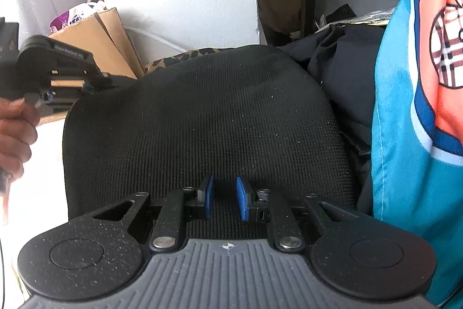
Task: Fold clothes
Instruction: 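Press the black shorts flat on the pile with both open grippers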
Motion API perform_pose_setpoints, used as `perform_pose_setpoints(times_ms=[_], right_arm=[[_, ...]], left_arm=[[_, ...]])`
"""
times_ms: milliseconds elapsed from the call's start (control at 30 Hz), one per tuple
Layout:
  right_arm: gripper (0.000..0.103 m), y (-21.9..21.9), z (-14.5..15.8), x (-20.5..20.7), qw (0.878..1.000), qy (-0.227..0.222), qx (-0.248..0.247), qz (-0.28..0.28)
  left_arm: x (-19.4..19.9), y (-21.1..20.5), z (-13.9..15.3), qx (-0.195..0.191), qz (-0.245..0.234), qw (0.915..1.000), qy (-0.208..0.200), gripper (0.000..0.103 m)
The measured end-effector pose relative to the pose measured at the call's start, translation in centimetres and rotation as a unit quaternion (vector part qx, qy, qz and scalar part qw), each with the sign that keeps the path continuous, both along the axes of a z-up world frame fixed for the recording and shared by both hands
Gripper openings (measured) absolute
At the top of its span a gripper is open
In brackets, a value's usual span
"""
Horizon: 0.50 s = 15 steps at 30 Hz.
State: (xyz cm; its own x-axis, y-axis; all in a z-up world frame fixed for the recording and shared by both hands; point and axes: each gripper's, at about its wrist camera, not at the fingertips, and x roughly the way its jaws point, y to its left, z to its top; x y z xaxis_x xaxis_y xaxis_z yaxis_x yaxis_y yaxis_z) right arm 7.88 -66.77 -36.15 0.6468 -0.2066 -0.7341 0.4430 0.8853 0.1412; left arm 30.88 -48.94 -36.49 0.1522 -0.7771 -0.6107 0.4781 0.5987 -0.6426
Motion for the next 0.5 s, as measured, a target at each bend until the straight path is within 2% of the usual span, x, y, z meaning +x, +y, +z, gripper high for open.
perform_pose_setpoints(times_ms=[200, 333, 400, 500], right_arm=[[0.022, 0.0, -0.1, -0.1, 1.000, 0.003, 0.004, -0.002], [0.024, -0.1, -0.1, 0.0, 1.000, 0.009, 0.008, -0.004], [0.024, -0.2, -0.1, -0.1, 1.000, 0.012, 0.009, -0.004], [0.024, -0.1, 0.0, -0.2, 1.000, 0.017, 0.009, -0.006]], left_arm=[[0.0, -0.8, 1.7, 0.029, -0.019, 0.9974, -0.063, 0.005], [-0.2, -0.1, 2.6, 0.053, 0.000, 0.9938, -0.098, 0.017], [-0.1, 0.7, 3.1, 0.058, 0.014, 0.9922, -0.109, 0.018], [-0.3, 1.6, 4.3, 0.053, 0.005, 0.9909, -0.123, 0.019]])
